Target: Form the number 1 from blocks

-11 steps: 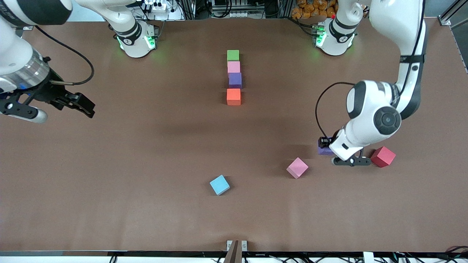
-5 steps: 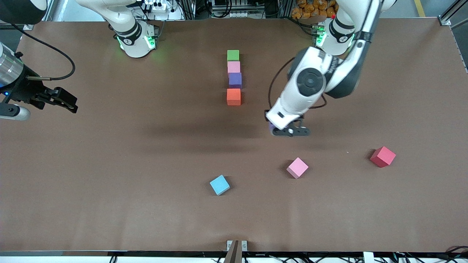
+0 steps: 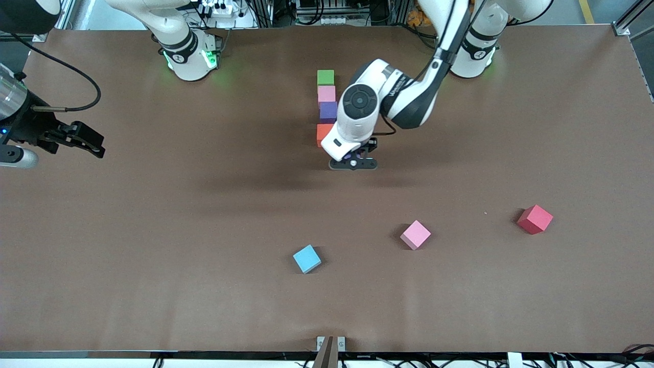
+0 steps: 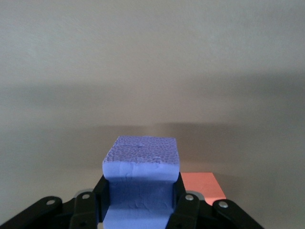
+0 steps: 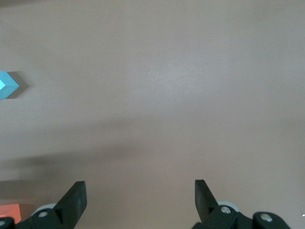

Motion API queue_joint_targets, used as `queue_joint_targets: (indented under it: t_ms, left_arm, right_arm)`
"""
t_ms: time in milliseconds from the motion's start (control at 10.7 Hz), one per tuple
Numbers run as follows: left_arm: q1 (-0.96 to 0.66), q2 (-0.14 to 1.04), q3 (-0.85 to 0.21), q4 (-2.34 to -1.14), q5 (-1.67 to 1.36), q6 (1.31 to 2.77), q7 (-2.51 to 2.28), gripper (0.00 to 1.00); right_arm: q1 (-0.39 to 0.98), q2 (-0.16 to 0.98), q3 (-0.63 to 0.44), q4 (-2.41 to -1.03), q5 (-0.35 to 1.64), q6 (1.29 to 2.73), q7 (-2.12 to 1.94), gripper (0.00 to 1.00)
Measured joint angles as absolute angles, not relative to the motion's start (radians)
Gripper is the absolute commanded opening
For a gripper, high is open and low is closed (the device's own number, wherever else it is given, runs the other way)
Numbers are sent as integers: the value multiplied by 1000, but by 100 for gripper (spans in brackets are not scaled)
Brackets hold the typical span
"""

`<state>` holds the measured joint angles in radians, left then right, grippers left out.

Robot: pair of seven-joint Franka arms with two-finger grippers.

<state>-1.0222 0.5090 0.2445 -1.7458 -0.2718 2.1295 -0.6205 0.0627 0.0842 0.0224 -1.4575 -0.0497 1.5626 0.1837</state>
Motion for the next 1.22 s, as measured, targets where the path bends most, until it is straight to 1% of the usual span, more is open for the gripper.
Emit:
queue_joint_targets:
  t_ms: [187, 468, 1217]
  left_arm:
    - [-1053, 552, 245, -1734, -282, 2168, -638, 0]
    - [-1083, 596, 245, -1699, -298, 2177, -650, 0]
    - [-1109, 638, 245, -1692, -350, 2217, -664, 0]
  right_arm:
    - [58, 85, 22, -1457, -49, 1562, 181, 100]
    - [57, 86, 22, -1457, -11, 1562, 168, 100]
    - [51, 101, 22, -1457, 9, 1562, 148, 100]
